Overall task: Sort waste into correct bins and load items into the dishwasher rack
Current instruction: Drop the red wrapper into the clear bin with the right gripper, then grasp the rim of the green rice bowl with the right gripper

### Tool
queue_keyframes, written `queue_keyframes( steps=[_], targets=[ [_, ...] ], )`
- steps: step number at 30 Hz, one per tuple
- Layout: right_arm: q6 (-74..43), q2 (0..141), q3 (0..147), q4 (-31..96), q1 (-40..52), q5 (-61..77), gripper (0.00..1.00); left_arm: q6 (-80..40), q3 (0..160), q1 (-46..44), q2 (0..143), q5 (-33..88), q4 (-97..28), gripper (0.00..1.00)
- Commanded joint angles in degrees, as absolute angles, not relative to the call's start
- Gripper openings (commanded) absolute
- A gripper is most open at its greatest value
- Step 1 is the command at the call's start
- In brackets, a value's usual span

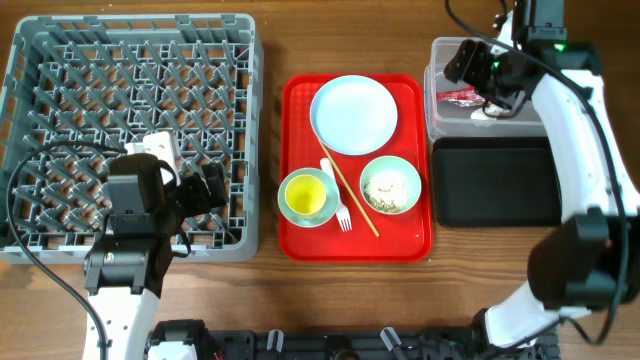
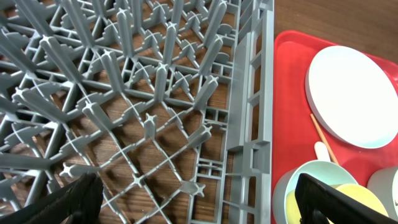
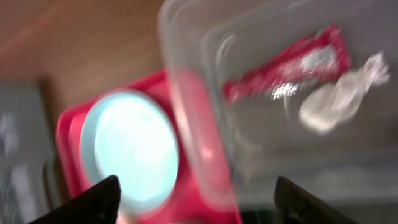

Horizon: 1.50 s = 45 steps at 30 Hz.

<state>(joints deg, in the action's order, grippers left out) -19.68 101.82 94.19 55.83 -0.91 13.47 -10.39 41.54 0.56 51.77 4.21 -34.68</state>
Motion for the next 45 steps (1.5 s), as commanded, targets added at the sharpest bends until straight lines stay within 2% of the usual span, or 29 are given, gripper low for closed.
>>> queue_keyframes(
  steps=[1,5,12,16,22,30,32,40,45],
  targets=[
    [-11.6,98.2,94.1,60.8,4.2,17.5,0.66,-10.7,42.6,1.0,51.8,4.7,-34.6,1.0],
    [-12.5,98.0,92.1,64.3,12.4,14.8,0.63,-10.7,42.6,1.0,51.8,4.7,-34.6,1.0],
    [-20.1,97.9,86.5,63.1,24.9,4.6,0.64,-10.7,42.6,1.0,51.8,4.7,-34.6,1.0],
    [-25.3,97.9,81.4,60.0,29.0,1.1,0.64,-10.7,42.6,1.0,51.8,4.7,-34.6,1.0],
    [-28.6,98.0,71.9,49.9,31.4,1.3,0.63,-10.7,42.6,1.0,51.8,4.7,-34.6,1.0],
    [-31.7,98.0,62.4,38.9,31.6,1.3,0.48,-10.7,42.6,1.0,51.8,4.7,-34.6,1.0],
    [-31.7,98.0,60.8,36.8,31.6,1.3,0.47,-10.7,42.6,1.0,51.8,4.7,-34.6,1.0],
    [-32.6,98.1,57.1,33.5,31.6,1.3,0.38,-10.7,42.6,1.0,51.8,4.7,-34.6,1.0],
    [-33.2,98.0,56.1,33.6,31.6,1.1,0.28,-10.7,42.6,1.0,51.8,4.7,-34.6,1.0]
  ],
)
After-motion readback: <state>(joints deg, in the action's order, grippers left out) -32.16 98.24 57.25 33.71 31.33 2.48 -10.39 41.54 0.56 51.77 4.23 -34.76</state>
